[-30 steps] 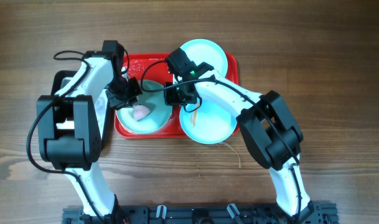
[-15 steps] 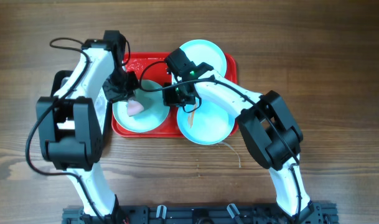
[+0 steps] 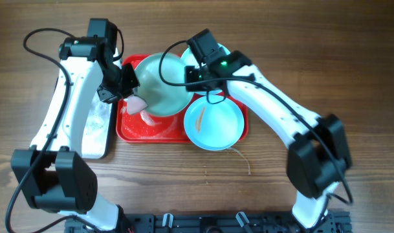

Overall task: Clean dirty plates on tray and stack at the side
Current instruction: 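Lift the scrubbed plate with the right gripper and withdraw the sponge left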

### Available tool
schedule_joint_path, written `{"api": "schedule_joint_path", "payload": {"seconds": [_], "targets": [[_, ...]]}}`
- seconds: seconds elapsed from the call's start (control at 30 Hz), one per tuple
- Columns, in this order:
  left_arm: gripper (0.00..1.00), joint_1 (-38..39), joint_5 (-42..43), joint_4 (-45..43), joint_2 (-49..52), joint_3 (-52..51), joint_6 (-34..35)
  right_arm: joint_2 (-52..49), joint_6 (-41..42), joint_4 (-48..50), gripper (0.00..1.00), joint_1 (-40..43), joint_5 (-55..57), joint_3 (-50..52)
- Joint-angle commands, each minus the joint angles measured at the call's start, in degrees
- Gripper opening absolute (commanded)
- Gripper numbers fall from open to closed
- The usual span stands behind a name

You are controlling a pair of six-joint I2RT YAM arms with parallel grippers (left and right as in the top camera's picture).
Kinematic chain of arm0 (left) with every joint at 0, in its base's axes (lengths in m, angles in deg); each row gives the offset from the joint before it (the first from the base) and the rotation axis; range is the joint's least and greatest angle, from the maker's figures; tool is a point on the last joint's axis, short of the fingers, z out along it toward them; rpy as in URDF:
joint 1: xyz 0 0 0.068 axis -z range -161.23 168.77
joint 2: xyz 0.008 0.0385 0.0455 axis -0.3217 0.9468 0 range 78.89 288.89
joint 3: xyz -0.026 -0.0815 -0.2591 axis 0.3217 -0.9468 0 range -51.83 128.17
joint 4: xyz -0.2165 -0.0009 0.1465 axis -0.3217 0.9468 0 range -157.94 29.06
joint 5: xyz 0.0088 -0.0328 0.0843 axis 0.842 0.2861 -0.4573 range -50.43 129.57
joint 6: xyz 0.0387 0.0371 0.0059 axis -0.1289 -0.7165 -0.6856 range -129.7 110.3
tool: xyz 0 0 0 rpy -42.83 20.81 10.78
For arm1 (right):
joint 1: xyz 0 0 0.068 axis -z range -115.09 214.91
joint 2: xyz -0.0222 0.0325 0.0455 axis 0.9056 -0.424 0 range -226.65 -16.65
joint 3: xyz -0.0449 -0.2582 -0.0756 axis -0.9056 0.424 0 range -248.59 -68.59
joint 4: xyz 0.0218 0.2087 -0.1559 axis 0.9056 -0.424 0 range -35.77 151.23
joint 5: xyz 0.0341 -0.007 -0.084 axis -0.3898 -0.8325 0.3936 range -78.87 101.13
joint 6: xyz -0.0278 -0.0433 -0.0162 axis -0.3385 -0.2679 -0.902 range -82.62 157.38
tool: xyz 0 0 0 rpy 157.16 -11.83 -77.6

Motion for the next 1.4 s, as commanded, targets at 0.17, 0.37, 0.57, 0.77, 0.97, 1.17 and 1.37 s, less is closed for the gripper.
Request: {"api": "schedule_joint_path", "payload": {"seconds": [0.17,0.37,0.57,0.77,0.97,1.17,1.37], "targets": [[0.04,-0.22,-5.75,-1.57,-0.61,1.01,0.76,6.75,-10.97,1.2,0.04,-3.61,42.21,-0.98],[0.05,-0.22,-5.79,-5.25,-0.33,1.01,0.81,6.49,-21.62,7.56,0.04,-10.54,56.81,-0.98],[0.06,-0.22,-5.81,-6.01,-0.28,1.01,0.79,5.29,-32.35,14.43,0.04,-15.17,65.99,-0.94],[0.05,-0.22,-5.81,-6.56,-0.28,1.01,0.81,1.16,-38.16,18.16,0.04,-17.42,69.96,-0.92],[0.05,-0.22,-5.81,-6.69,-0.28,1.01,0.81,-3.82,-40.37,21.53,0.04,-19.74,74.42,-0.92],[0.05,-0.22,-5.81,-6.75,-0.28,1.01,0.81,-4.61,-41.07,27.32,0.04,-22.14,77.42,-0.92],[0.05,-0.22,-5.79,-6.73,-0.28,1.01,0.81,-4.68,-40.41,27.23,0.04,-22.38,77.88,-0.92]]}}
